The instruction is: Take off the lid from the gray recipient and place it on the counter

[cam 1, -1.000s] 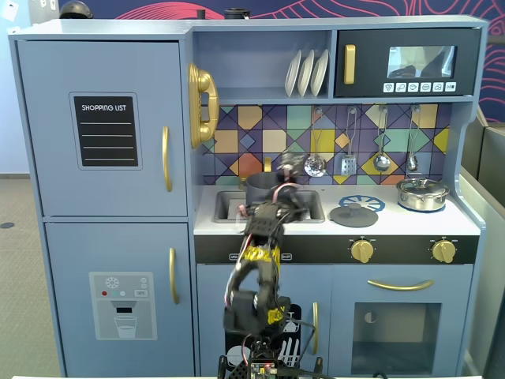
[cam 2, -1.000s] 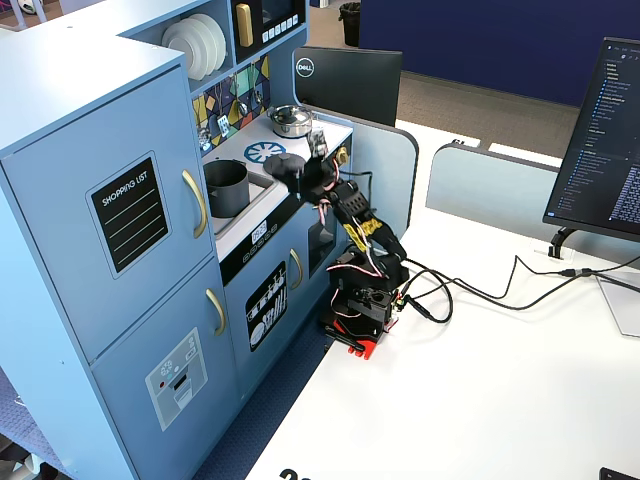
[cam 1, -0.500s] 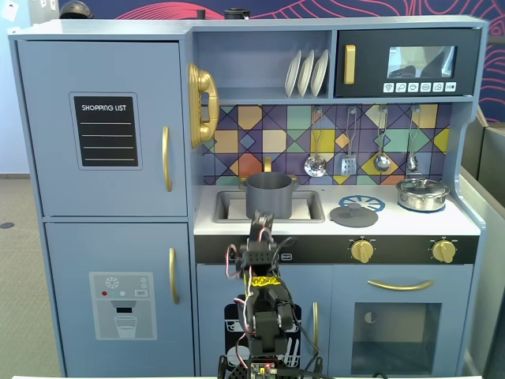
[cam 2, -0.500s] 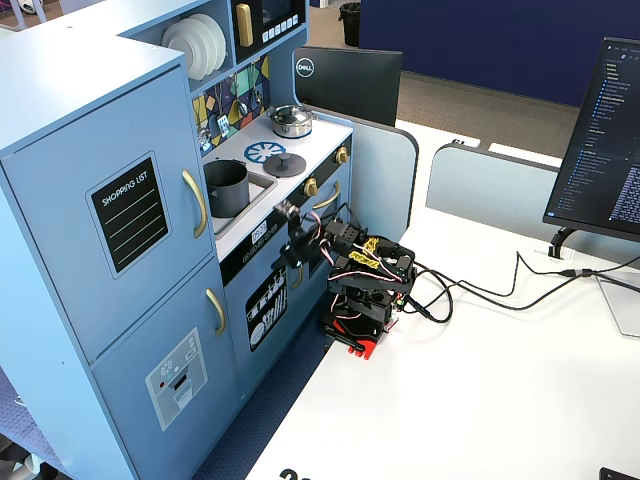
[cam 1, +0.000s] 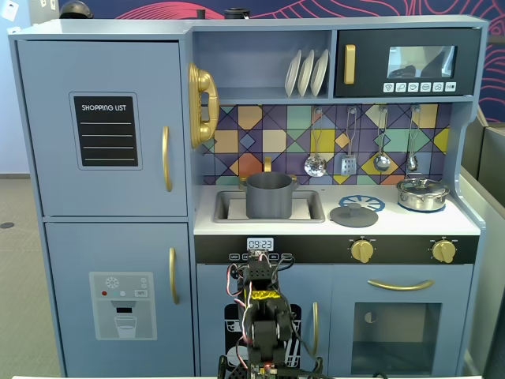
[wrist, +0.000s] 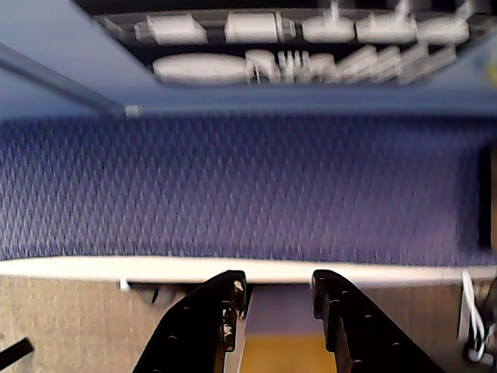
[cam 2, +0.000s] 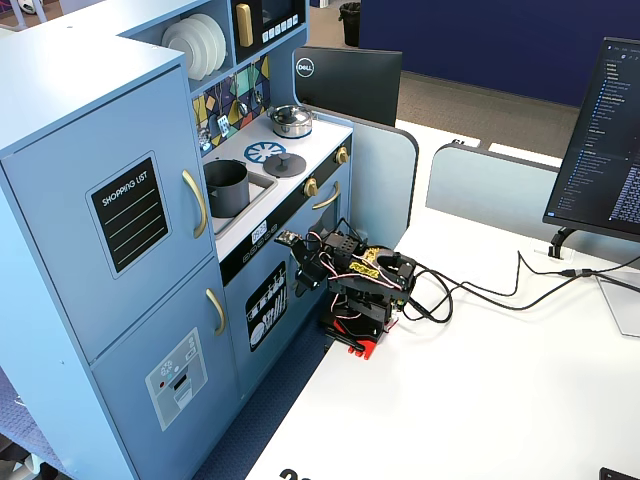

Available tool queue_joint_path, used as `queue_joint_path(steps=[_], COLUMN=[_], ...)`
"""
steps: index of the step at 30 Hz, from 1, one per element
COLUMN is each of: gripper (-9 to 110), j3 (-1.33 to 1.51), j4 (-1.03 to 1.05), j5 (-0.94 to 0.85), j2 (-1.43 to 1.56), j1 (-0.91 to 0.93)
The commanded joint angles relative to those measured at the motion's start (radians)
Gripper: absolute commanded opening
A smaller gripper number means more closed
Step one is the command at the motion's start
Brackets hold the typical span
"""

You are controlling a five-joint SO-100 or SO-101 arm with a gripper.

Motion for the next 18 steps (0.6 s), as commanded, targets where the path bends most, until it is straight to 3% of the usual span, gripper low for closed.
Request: queue_joint_path(steps=[1, 9, 18], gripper=[0, 1, 3], j3=[-0.008, -0.008, -0.008], j4=[0.163, 0.348, 0.348], j5=[0.006, 0.000, 0.041], j2=[0.048, 0.049, 0.049], j1=[0.043, 0.075, 0.101])
